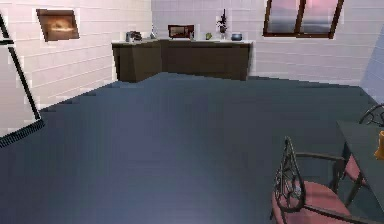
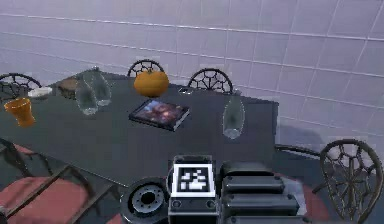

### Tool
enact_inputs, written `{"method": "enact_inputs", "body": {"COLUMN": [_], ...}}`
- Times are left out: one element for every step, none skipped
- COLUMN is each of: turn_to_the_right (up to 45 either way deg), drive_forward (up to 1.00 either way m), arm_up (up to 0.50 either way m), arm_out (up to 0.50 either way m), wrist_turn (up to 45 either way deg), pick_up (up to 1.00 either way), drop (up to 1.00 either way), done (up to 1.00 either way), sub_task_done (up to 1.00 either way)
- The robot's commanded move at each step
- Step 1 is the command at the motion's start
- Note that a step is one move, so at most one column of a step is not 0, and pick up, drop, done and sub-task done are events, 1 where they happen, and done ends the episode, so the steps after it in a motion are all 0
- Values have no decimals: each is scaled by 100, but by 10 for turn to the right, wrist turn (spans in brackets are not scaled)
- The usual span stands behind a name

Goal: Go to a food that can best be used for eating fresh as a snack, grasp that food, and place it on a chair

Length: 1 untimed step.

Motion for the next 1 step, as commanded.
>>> {"method": "enact_inputs", "body": {"turn_to_the_right": [-300], "drive_forward": [0], "arm_up": [0], "arm_out": [0], "wrist_turn": [0], "pick_up": [0], "drop": [0], "done": [0], "sub_task_done": [0]}}
